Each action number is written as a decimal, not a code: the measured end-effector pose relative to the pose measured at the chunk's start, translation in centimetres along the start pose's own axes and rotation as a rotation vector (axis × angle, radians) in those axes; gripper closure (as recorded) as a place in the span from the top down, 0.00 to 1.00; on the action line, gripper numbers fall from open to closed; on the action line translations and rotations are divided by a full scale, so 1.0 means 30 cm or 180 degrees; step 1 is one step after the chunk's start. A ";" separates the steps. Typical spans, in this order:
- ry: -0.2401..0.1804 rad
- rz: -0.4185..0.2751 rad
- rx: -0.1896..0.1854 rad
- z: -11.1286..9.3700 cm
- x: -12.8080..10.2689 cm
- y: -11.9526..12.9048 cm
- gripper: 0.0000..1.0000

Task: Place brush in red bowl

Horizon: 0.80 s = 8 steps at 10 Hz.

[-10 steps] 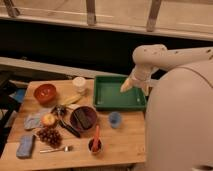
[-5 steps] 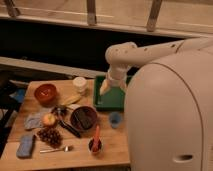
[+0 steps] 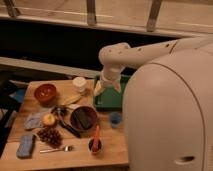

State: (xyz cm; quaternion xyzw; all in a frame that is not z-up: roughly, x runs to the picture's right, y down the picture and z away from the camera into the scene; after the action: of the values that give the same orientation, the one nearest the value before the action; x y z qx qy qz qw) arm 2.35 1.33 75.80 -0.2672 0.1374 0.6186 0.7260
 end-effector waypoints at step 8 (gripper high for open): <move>-0.0007 -0.0846 -0.0659 0.128 -0.122 0.469 0.80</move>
State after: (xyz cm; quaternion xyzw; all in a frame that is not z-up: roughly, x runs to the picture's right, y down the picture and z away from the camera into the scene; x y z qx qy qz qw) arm -12.54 1.75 77.83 -0.3556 0.0356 0.5282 0.7702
